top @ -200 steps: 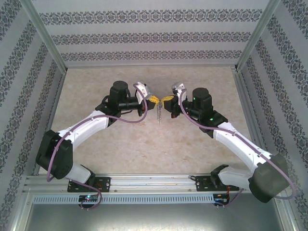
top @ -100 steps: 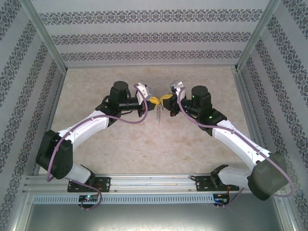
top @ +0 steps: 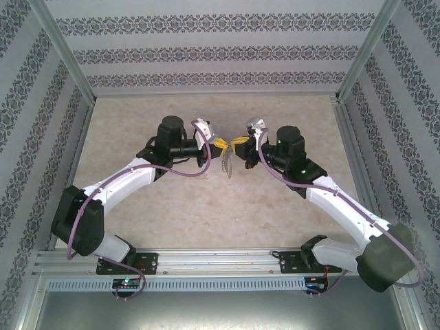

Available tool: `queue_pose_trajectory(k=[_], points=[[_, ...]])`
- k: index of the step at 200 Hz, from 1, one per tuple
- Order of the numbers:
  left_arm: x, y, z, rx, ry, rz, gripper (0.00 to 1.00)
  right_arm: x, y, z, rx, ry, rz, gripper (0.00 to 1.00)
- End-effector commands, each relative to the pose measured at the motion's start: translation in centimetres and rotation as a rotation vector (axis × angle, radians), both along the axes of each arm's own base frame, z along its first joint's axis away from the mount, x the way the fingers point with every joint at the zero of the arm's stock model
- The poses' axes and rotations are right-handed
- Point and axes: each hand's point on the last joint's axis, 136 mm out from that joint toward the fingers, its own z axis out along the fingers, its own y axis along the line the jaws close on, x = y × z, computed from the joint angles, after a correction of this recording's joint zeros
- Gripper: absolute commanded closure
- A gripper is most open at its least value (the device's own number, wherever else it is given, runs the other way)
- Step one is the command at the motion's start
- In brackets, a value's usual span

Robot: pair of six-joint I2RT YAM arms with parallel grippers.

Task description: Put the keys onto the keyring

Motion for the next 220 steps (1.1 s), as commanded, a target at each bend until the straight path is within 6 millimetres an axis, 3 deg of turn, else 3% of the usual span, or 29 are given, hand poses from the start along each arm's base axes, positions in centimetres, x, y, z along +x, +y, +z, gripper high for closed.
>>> queue_pose_trajectory(k=[1,93,220], points=[[-0.4,-0.8,2.4,-0.027,-0.072,-0.029,1.00,-1.1,0.4,0.6,0.026,-0.008,0.030,1.00],[-0.4,-0.8,2.6,-0.028,-0.081,-0.029,1.00,-0.8,0.8,-1.2,-0.007,0.033,0.037,1.00],[-0.4,-0.8,2.7,-0.037,-0.085,-0.031,1.00,1.1,-0.8,-3.7,-0.020,0.081,-0.033,1.00]])
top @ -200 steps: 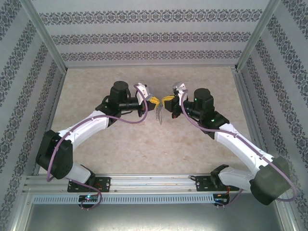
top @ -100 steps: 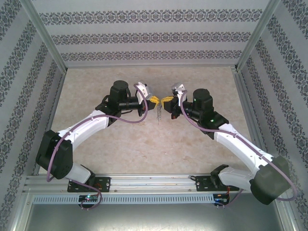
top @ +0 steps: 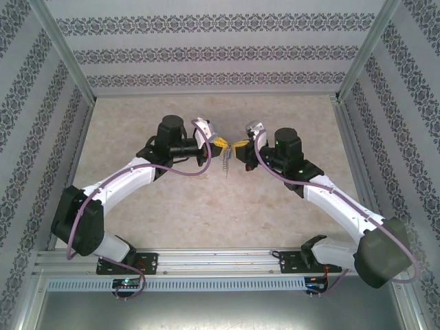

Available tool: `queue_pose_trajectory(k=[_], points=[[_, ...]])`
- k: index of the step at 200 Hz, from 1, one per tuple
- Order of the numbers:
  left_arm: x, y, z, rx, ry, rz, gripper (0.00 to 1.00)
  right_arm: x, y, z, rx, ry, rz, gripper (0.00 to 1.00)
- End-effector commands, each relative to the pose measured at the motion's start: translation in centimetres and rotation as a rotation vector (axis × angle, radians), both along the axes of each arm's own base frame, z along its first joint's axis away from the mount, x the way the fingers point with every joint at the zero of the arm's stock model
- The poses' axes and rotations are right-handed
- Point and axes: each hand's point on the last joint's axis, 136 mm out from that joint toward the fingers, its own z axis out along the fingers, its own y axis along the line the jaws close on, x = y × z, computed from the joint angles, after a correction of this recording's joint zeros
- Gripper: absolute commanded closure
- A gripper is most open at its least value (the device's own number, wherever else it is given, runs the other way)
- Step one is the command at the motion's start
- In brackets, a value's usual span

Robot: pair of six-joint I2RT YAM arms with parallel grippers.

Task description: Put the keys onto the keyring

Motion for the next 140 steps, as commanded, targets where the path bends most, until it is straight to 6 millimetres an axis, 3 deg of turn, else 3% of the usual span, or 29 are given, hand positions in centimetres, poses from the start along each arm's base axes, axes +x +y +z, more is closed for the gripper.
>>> queue_pose_trajectory(k=[1,59,96,140], points=[[-0.7,-0.9,2.6,-0.045,-0.083,-0.048,1.00,0.4,-0.4,-0.3,0.010,0.010,-0.021,1.00],[0.2,-0.7,2.5,-0.036,-0.092,0.010,1.00,0.2,-0.9,-0.9,0.004,0.030,-0.036,1.00],[0.5,-0.2,2.4,-0.029,-0.108,0.043,1.00,-0.4,-2.4,-2.1,0.010,0.074,-0.096,1.00],[0.5,0.2,2.1,-0.033,-0.119,0.067,1.00,-1.4,-4.8,-5.9,-0.057,0.194,-0.215,1.00]])
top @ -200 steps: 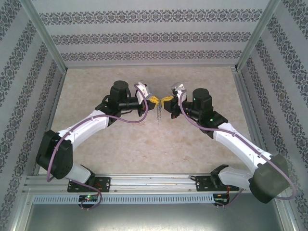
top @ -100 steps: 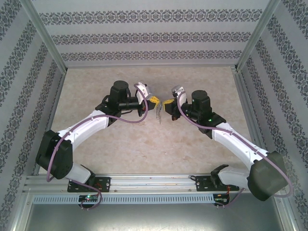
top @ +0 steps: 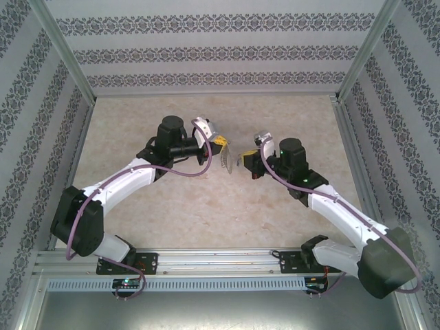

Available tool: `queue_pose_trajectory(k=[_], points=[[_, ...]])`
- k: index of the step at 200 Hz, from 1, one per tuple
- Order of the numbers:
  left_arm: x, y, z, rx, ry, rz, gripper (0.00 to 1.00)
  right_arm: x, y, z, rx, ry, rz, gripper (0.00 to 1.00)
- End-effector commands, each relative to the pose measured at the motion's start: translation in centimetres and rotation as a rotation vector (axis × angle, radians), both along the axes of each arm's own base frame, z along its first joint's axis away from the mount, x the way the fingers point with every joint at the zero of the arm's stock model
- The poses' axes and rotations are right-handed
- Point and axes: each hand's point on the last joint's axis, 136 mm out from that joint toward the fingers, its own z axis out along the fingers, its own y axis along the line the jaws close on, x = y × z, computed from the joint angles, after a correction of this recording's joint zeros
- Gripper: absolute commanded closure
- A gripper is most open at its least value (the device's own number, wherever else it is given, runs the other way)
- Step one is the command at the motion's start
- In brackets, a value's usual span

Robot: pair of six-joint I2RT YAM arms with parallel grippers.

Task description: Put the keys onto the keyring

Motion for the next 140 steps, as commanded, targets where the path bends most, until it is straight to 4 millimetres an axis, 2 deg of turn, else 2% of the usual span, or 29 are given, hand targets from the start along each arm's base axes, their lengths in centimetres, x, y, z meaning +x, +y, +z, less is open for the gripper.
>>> queue_pose_trajectory(k=[1,48,73,95,140], points=[[-0.5,-0.2,2.1,-0.039,-0.086,-0.001,1.00,-0.2,-1.8,-2.3,-0.040,0.082,-0.096,1.00],[-0.9,0.1,2.0,-0.050,-0.092,0.007,1.00,-0.3,-4.7,-7.6,-0.181,0.245,-0.258,1.00],[-1.0,0.2,2.1,-0.051,-0.097,0.009,1.00,-0.1,-5.8,-9.6,-0.270,0.312,-0.324,1.00],[-1.2,0.3,2.2,-0.053,-0.101,0.009,1.00,0.0,-6.3,-11.2,-0.360,0.364,-0.355,1.00],[-1.3,0.5,2.2,-0.056,-0.104,0.013,1.00,0.7,-5.7,-13.2,-0.418,0.425,-0.359,1.00]])
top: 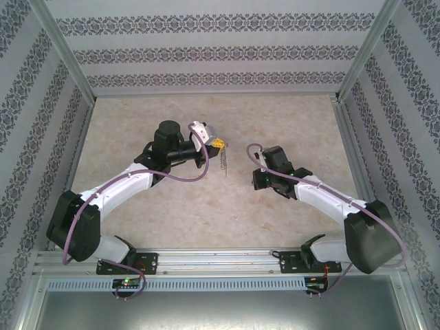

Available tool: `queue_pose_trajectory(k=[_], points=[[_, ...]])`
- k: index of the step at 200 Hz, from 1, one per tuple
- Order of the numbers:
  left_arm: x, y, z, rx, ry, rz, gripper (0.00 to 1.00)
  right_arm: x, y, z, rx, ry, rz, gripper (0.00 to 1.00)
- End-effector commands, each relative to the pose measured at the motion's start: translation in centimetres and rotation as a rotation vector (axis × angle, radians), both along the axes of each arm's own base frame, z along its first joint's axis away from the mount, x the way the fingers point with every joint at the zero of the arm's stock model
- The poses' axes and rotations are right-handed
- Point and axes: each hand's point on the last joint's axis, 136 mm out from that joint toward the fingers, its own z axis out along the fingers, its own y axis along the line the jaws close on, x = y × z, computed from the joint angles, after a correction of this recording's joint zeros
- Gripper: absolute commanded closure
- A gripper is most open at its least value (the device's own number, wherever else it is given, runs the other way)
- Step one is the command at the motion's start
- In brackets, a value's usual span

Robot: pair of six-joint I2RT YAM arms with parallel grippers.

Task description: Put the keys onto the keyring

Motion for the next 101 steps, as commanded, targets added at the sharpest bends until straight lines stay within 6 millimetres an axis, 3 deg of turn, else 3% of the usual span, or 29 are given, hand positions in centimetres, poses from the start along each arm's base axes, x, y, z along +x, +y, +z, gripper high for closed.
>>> queue_pose_trajectory(k=[1,101], points=[[-0.6,-0.2,2.4,-0.045,-0.077,-0.005,1.00,0.8,-0.1,-0.1,-0.035,0.017,-0.038,1.00],[-0.5,-0.2,2.3,-0.038,-0.081,-0.008,1.00,2.2,1.6,-2.5,-0.021,0.079,-0.013,1.00]])
